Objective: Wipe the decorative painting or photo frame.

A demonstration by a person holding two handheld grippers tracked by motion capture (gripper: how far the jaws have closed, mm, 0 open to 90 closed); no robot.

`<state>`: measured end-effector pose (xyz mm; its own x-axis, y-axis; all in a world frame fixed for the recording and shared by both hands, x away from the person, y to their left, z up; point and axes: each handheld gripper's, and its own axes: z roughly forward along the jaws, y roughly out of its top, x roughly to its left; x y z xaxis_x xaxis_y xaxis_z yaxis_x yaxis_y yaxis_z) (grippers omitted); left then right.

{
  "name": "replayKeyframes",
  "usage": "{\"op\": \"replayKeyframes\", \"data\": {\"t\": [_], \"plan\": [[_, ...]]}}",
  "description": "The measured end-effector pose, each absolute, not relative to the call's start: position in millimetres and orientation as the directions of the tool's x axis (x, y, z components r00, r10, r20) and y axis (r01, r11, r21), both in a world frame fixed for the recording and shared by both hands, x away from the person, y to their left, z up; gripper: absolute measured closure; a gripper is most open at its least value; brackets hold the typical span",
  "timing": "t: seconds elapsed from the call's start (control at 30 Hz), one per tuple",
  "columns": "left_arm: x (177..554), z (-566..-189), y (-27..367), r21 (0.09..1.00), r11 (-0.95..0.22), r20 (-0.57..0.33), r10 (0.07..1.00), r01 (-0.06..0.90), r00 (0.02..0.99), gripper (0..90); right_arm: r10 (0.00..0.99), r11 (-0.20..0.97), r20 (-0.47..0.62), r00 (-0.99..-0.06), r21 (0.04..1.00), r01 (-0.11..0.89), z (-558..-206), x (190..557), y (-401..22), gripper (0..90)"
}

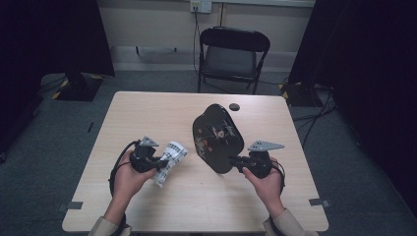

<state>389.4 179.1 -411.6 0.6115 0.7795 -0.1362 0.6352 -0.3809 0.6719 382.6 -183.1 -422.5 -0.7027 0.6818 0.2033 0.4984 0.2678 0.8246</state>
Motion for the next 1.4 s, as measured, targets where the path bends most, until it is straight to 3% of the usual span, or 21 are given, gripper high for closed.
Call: {"op": "replayKeyframes", "data": {"t": [0.3,0.5,0.6,1.4], "plan": [[411.7,-355.8,157.7,0.771,-0.327,-0.118,0.77,0.546,0.627,77.1,0.682,0.271,0.2,-0.704,0.824,0.497,-422.5,382.5,-182.8,79.0],[430.4,-338.2,140.5,0.806,-0.289,-0.127,0.769,0.517,0.627,77.1,0.68,0.274,0.197,-0.706,0.825,0.494,-422.4,382.5,-182.6,79.0],[435.9,-341.0,131.7,0.798,-0.326,-0.09,0.768,0.507,0.634,77.1,0.679,0.27,0.203,-0.705,0.825,0.497,-422.7,382.9,-183.2,79.1],[448.7,-404.6,113.0,0.693,-0.441,-0.084,0.736,0.57,0.671,77.2,0.678,0.287,0.187,-0.711,0.823,0.49,-421.6,383.5,-183.1,79.1]]}}
